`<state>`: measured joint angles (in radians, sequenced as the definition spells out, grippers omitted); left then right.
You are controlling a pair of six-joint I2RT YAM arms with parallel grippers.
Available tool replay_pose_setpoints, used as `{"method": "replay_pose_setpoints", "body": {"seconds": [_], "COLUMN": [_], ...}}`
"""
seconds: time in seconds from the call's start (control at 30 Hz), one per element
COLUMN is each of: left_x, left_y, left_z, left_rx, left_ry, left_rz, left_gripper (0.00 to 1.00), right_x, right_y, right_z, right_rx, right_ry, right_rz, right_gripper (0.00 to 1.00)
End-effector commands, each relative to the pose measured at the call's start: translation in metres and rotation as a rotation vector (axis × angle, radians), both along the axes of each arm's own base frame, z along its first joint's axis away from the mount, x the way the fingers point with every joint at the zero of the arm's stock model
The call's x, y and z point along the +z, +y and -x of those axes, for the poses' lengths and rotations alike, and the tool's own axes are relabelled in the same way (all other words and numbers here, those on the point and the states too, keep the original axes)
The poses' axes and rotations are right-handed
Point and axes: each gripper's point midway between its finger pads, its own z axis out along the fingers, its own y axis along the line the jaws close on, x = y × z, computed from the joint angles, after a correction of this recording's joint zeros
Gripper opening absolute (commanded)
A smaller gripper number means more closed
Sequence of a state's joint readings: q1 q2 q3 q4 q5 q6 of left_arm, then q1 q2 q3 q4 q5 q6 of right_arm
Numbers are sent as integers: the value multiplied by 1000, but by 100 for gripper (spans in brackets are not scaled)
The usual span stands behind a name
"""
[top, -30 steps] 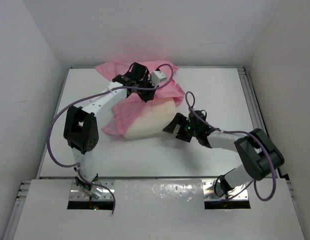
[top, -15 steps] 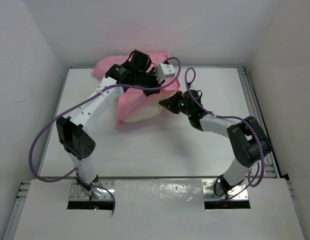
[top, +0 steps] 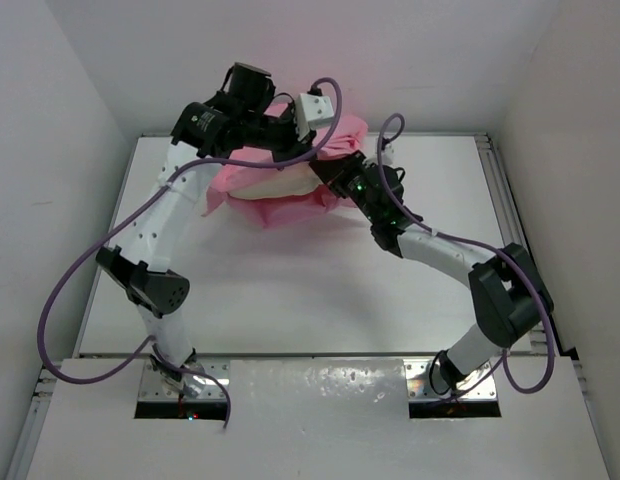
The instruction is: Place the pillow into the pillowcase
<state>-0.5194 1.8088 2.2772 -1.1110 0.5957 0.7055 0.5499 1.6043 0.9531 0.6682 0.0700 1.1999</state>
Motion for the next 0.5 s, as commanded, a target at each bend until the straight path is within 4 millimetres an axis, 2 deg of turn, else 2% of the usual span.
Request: {"method": "replay_pose_setpoints", "body": {"seconds": [0.0,0.03,0.07,0.1,0.13,0.2,0.23,0.27,0.3,0.33,0.4,0.43,0.47], "left_x": [64,66,63,60,54,29,21,24,17,21,41,47,47], "left_y": [-1,6,16,23,30,56,72,85,92,101,114,116,115], "left_z": [44,36,18,8,-5,-46,-63,-81,-91,-100,-117,-120,-126], "left_rx": [-153,-114,-21,36,105,313,427,498,544,614,672,688,691], "left_ry": [-6,-16,-30,-40,-41,-20,-10,-40,-25,-23,-65,-70,-74], "left_rz": [203,203,182,172,160,142,137,161,163,187,240,255,258], "left_gripper": [0,0,0,0,0,0,0,0,0,0,0,0,0], "right_x": [9,-2,-2,-5,-15,-15,-14,-9,-1,7,19,31,37], "right_y": [-18,-18,-12,-5,9,19,23,23,22,13,0,-14,-22], "right_z": [-32,-36,-38,-38,-32,-22,-6,3,10,32,49,64,70], "right_rx": [-166,-145,-102,-40,84,213,323,373,405,478,511,512,500], "right_ry": [-19,-6,-3,-9,-46,-34,-63,-96,-143,-201,-268,-324,-346], "right_rz": [74,131,169,211,316,447,546,594,634,725,808,864,879], "right_gripper": [0,0,0,7,29,59,77,84,97,99,99,99,99]}}
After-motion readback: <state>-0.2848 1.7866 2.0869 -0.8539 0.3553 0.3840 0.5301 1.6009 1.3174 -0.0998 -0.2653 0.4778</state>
